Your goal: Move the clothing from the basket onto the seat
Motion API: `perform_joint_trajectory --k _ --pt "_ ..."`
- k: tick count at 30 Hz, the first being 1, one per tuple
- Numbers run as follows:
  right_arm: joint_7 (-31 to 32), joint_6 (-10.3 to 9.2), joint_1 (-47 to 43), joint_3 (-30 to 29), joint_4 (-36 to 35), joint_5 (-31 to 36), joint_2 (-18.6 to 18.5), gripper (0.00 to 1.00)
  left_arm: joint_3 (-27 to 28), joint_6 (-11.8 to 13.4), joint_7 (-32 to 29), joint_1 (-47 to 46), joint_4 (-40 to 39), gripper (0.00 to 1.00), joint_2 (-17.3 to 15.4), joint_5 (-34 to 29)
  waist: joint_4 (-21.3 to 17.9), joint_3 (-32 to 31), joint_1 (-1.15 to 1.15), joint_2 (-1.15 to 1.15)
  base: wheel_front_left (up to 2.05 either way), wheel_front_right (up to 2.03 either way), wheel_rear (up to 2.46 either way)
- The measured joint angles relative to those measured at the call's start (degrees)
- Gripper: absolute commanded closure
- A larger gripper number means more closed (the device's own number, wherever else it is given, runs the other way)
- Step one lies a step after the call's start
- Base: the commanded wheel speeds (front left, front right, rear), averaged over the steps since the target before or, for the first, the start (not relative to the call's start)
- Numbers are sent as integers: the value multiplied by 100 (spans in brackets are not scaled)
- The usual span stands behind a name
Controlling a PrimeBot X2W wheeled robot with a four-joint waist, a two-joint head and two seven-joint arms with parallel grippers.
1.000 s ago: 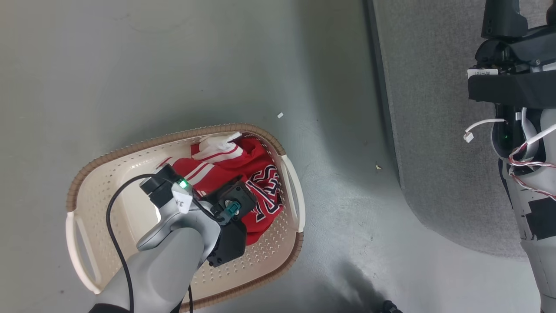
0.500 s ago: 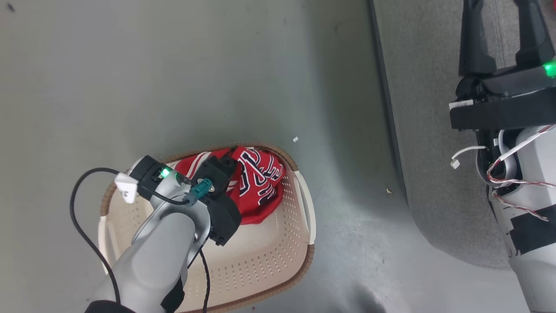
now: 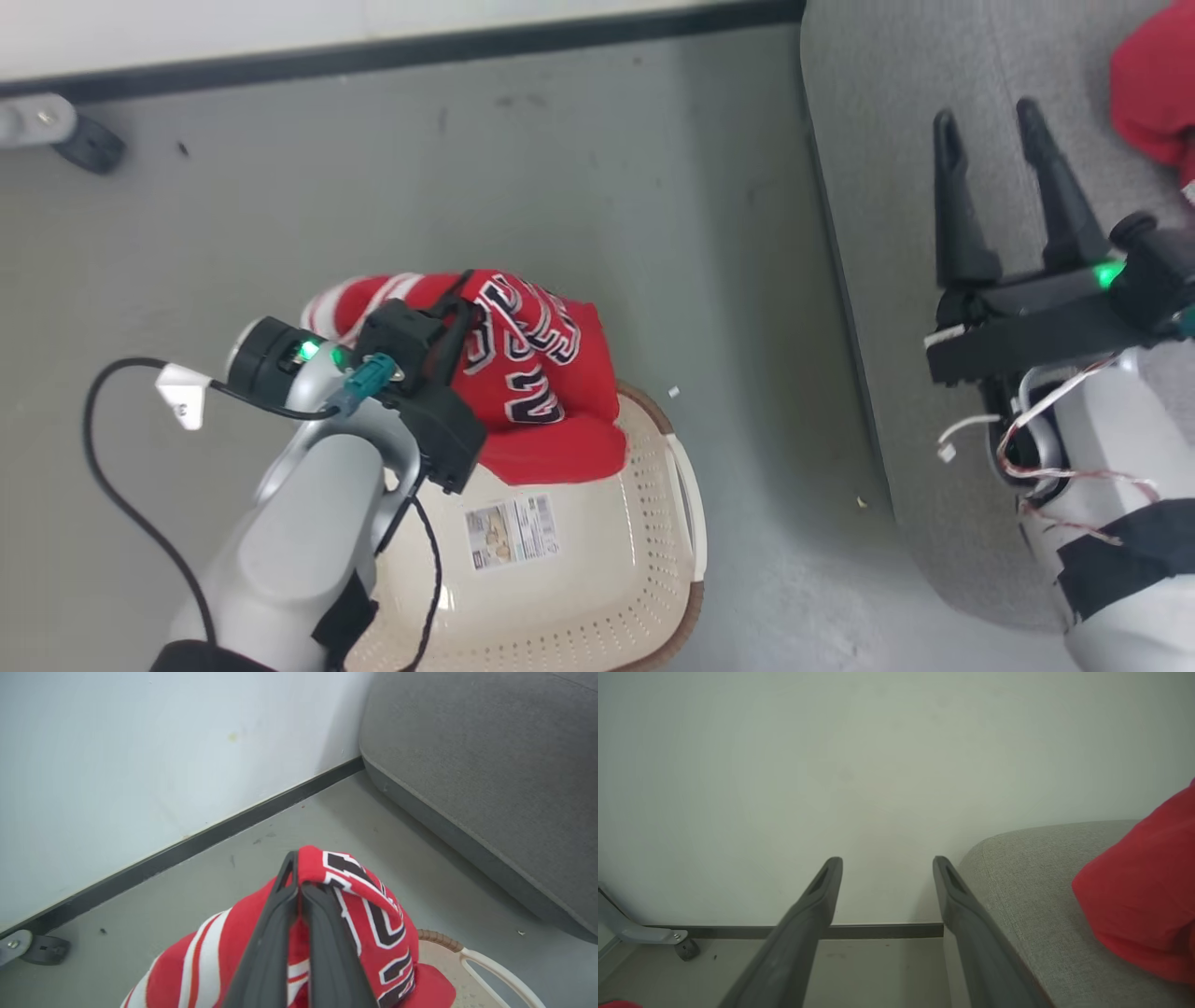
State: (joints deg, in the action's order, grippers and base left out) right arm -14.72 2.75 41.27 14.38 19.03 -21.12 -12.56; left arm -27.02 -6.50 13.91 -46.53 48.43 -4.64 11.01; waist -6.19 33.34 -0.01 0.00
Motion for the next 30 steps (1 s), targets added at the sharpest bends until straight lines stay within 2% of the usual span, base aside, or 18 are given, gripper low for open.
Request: perform_joint_trajectory --k 18,30 --pt "1 129 -962 205 646 52 277 0 40 -58 36 453 -353 100 -234 350 330 -1528 0 0 0 0 0" --pt "1 300 -1460 731 992 210 506 0 -102 -65 35 945 -512 100 -267 605 437 -2565 0 -1 0 0 0"
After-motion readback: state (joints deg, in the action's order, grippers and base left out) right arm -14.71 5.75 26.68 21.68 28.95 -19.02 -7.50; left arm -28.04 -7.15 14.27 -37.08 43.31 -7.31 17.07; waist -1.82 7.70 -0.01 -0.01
